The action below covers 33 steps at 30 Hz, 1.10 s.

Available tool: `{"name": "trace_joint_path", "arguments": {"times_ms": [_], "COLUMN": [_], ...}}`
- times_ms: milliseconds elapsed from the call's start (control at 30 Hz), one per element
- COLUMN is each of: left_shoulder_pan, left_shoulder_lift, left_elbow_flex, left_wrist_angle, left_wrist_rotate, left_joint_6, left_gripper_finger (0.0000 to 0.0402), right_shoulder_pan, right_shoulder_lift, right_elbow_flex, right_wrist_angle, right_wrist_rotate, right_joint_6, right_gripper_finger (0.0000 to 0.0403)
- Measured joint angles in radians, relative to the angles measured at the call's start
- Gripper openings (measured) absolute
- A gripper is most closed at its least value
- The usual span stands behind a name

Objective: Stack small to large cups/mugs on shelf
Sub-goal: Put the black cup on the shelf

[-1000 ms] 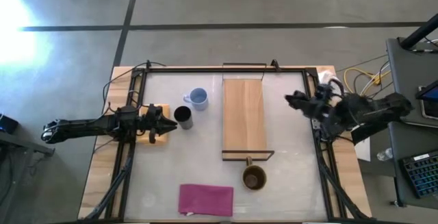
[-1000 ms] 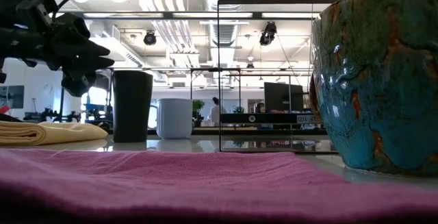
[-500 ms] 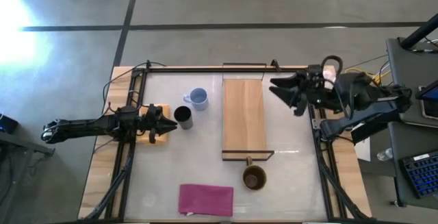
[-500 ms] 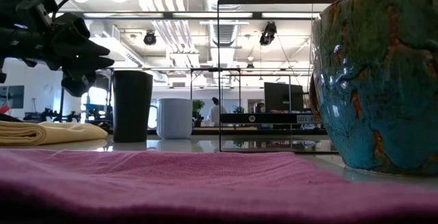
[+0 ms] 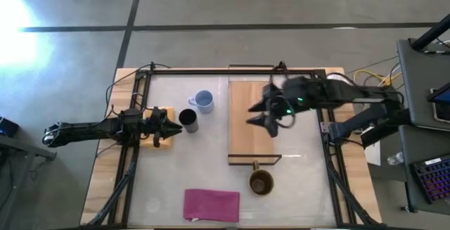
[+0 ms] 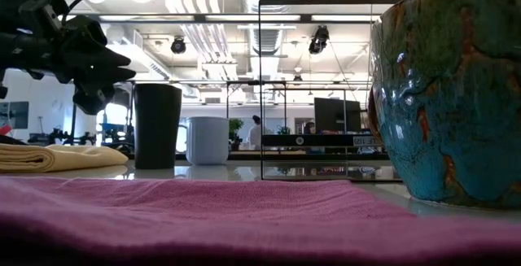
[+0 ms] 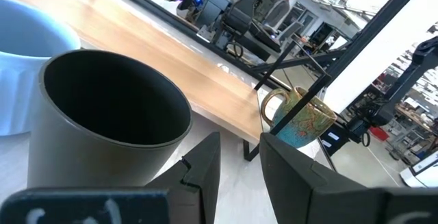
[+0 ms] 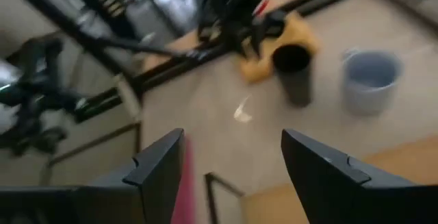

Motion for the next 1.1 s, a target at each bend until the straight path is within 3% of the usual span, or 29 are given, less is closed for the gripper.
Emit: {"name": "trace_joint_path", "arguments": {"times_ms": [133,600,767,933,1100], "left_shoulder_pan": [0.000,0.000,0.000,0.000,0.001], "left_shoulder_lift": [0.000,0.000,0.000,0.000,0.001], "left_elbow_flex": [0.000,0.000,0.000,0.000,0.000], "left_wrist_angle": [0.000,0.000,0.000,0.000,0.000], "left_wrist_rotate": [0.000,0.000,0.000,0.000,0.000], "left_joint_6": [0.000,0.000,0.000,0.000,0.000], "left_gripper_finger": [0.0089,0.0089,0.0089,0.0089,0.0089], "right_shoulder_pan": [-0.026,-0.032,-0.097,-0.201,-0.233], "right_shoulder_lift": [0.068,0.305,0.425,0.556,0.689], "right_elbow_flex": [0.008,0.142,0.293,0.468,0.599], "right_wrist_angle": [0.000,0.164,-0.005,-0.246,-0.292], "right_wrist_rotate": [-0.093,-0.082,-0.010,-0.029,-0.072], "right_joint_6": [0.053,0.104,0.096,0.104,0.066], "right_gripper_finger": [0.0238,0.0238,0.0238,0.0238,0.0238]}}
